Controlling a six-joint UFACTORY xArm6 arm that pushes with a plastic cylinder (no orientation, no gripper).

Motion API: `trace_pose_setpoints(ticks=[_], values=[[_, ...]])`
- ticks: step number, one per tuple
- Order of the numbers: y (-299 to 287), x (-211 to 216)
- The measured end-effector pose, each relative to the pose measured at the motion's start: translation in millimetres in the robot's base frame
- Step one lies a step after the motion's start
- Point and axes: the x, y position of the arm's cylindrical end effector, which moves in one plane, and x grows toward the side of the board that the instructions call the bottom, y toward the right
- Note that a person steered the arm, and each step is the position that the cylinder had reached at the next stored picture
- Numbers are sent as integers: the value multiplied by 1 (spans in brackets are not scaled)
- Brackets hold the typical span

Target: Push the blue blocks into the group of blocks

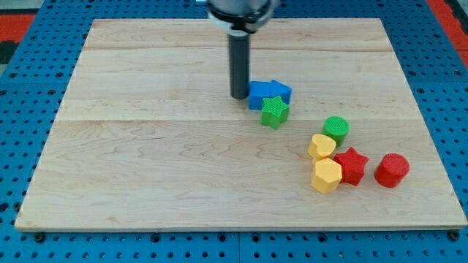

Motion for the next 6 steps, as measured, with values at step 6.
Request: trace_pose_setpoints(ticks=[6], values=[[120,-2]])
